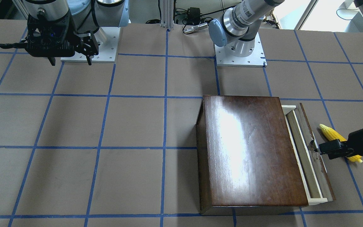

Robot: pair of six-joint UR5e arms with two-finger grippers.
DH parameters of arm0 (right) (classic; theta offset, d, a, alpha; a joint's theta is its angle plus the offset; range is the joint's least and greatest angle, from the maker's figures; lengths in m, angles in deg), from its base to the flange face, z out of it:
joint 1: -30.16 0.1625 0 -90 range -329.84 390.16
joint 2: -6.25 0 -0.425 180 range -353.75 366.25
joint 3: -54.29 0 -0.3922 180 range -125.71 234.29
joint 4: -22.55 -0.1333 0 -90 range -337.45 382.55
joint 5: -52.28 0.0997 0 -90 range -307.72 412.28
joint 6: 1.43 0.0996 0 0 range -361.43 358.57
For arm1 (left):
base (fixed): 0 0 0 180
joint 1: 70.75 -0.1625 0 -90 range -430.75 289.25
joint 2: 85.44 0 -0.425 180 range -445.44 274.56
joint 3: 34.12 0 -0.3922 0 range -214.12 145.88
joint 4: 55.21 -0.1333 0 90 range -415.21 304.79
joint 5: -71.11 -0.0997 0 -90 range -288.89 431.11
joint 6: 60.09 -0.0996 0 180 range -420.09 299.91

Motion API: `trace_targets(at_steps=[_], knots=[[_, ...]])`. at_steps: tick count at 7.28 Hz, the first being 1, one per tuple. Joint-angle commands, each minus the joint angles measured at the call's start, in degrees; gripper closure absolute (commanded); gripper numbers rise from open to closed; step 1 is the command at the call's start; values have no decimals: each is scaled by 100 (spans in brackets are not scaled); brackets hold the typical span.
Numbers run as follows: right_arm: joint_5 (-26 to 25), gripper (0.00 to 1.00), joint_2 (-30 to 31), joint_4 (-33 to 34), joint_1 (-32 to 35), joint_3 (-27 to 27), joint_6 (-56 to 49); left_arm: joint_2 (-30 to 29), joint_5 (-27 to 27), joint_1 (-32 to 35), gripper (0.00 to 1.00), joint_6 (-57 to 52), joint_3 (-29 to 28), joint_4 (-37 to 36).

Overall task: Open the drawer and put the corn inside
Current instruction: 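Pull the drawer outward from the cabinet with the left gripper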

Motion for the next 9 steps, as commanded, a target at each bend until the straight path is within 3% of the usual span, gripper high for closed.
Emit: trace_targets(at_steps=[1,9], knots=[[0,0,1,0,0,0,-5,-19,-14,-64,0,-47,6,-111],[0,0,-7,0,0,0,-5,25,-119,-407,0,-161,6,-120]])
